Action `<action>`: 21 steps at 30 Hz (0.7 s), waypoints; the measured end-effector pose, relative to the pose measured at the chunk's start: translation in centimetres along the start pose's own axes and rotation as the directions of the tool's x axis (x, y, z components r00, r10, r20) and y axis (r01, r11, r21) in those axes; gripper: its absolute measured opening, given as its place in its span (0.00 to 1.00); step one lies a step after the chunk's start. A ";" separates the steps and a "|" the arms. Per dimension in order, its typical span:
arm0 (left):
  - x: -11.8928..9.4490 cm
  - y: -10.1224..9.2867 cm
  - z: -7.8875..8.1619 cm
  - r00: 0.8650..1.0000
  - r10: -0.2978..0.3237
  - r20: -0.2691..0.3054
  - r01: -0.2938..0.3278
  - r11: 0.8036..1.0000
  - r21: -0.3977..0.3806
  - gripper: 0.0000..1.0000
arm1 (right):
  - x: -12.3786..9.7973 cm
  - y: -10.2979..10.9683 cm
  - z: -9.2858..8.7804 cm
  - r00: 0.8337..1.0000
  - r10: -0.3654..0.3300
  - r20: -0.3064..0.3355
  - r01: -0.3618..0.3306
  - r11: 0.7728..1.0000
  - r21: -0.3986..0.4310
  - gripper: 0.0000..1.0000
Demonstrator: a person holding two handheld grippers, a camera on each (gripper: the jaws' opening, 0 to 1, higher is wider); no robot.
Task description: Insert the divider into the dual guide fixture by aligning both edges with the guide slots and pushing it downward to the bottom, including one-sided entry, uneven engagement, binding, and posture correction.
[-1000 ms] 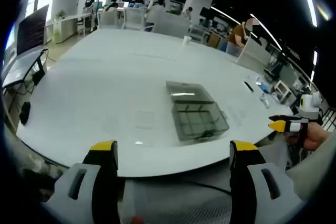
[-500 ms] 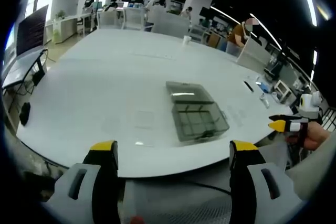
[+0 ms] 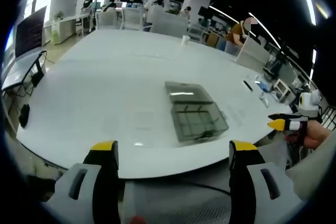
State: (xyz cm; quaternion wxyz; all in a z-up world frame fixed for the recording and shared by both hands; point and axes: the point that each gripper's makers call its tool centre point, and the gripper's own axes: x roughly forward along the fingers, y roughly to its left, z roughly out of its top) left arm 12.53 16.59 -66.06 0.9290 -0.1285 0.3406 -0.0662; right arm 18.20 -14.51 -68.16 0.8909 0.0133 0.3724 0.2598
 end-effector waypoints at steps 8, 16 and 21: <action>0.0 0.0 0.0 1.000 -0.001 0.001 0.001 1.000 0.003 0.85 | 0.1 -0.3 -0.1 1.000 -0.001 -0.011 0.001 1.000 -0.008 0.71; -0.2 -0.4 0.3 1.000 -0.007 0.007 0.007 1.000 0.011 0.84 | 0.2 -0.8 -0.1 1.000 -0.003 -0.014 0.003 1.000 0.012 0.70; -0.1 -0.7 0.5 1.000 -0.014 0.008 0.014 1.000 0.024 0.84 | 0.5 -1.4 0.1 1.000 -0.010 -0.019 0.011 1.000 0.015 0.69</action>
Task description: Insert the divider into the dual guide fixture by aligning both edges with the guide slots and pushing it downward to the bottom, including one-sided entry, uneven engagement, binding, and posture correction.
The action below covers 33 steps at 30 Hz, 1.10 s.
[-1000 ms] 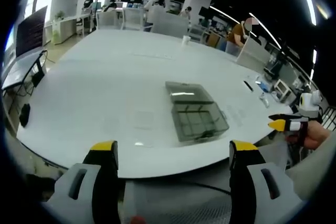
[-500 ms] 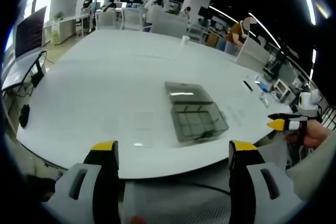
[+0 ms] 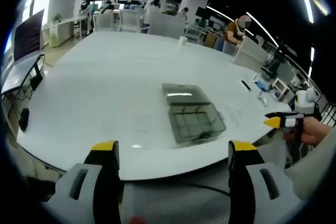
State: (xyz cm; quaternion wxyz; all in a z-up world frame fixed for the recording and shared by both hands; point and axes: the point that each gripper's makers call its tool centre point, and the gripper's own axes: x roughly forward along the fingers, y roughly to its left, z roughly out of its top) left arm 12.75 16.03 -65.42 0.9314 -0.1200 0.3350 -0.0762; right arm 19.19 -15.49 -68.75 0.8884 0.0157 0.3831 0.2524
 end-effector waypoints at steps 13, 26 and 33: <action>0.2 -0.7 0.4 1.000 -0.017 0.000 0.017 1.000 0.018 0.82 | 1.5 -1.1 0.6 1.000 -0.004 -0.021 0.003 1.000 -0.014 0.67; 0.3 -1.1 0.3 1.000 -0.024 -0.013 0.024 0.999 0.023 0.81 | 4.3 -3.0 1.2 0.998 -0.003 -0.066 0.001 0.999 -0.042 0.63; 0.4 -1.0 0.3 1.000 -0.021 -0.022 0.021 0.999 0.024 0.81 | 5.7 -4.0 1.2 0.995 -0.010 -0.098 0.004 0.998 -0.059 0.63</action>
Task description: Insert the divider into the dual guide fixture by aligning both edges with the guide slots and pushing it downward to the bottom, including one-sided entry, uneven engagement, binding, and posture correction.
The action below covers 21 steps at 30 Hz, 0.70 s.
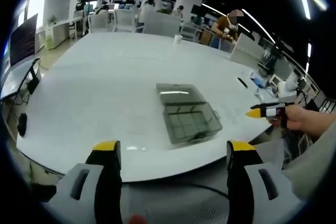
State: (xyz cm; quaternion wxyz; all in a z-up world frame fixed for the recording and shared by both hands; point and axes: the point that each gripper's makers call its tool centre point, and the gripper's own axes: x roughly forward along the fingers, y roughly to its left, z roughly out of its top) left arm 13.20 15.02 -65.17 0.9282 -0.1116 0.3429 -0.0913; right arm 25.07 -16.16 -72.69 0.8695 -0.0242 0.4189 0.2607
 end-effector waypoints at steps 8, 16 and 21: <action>0.5 0.0 0.0 1.000 -0.002 -0.014 0.003 1.000 0.003 0.81 | 1.5 -1.1 0.1 1.000 -0.004 -0.029 0.004 1.000 -0.009 0.61; 1.0 -0.2 -0.1 1.000 -0.007 -0.030 0.007 1.000 0.009 0.80 | 2.7 -1.8 -0.2 0.998 -0.008 -0.062 0.007 1.000 -0.019 0.59; 1.2 -0.1 -0.3 0.999 -0.007 -0.042 0.008 1.000 0.012 0.80 | 3.5 -2.3 -0.6 0.996 -0.013 -0.088 0.011 1.000 -0.025 0.57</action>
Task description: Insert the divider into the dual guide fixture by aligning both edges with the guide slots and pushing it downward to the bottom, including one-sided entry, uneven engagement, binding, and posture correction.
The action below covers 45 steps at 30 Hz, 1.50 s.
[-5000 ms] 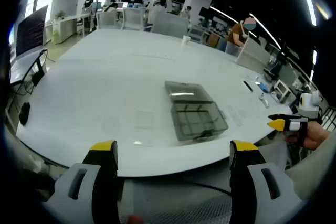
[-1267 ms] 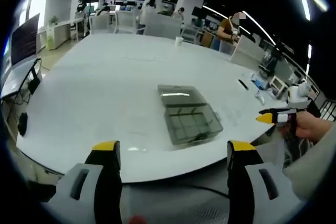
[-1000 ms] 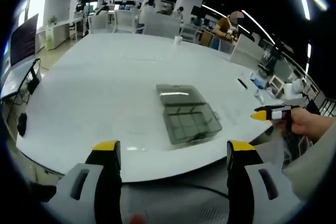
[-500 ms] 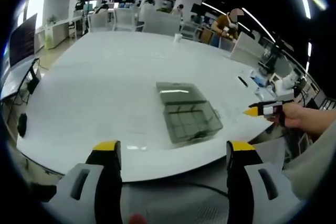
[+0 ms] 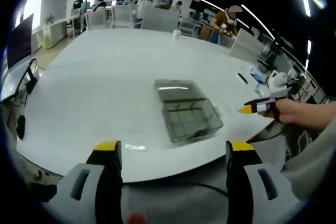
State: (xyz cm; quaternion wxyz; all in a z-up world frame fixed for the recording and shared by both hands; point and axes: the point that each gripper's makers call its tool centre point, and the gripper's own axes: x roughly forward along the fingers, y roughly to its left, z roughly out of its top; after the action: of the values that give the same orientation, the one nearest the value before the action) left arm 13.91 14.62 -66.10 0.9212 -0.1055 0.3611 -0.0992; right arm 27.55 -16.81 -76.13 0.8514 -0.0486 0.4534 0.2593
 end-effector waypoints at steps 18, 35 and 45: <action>0.9 0.2 -0.2 1.000 -0.005 -0.024 0.005 1.000 -0.001 0.79 | 2.6 -1.1 0.1 0.998 -0.023 -0.059 0.021 0.999 -0.034 0.49; 1.4 0.6 -0.7 0.999 -0.007 -0.034 0.006 1.000 -0.011 0.78 | 4.2 -1.9 -0.5 0.994 -0.042 -0.097 0.037 0.998 -0.049 0.44; 1.7 0.7 -0.6 0.999 -0.011 -0.039 0.010 1.000 -0.011 0.77 | 5.1 -2.5 -0.6 0.992 -0.059 -0.109 0.054 0.997 -0.048 0.41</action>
State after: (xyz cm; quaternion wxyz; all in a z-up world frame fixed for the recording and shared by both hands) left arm 14.76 14.75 -67.84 0.9128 -0.1105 0.3791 -0.1042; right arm 30.62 -17.19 -80.92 0.8308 -0.0947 0.4922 0.2418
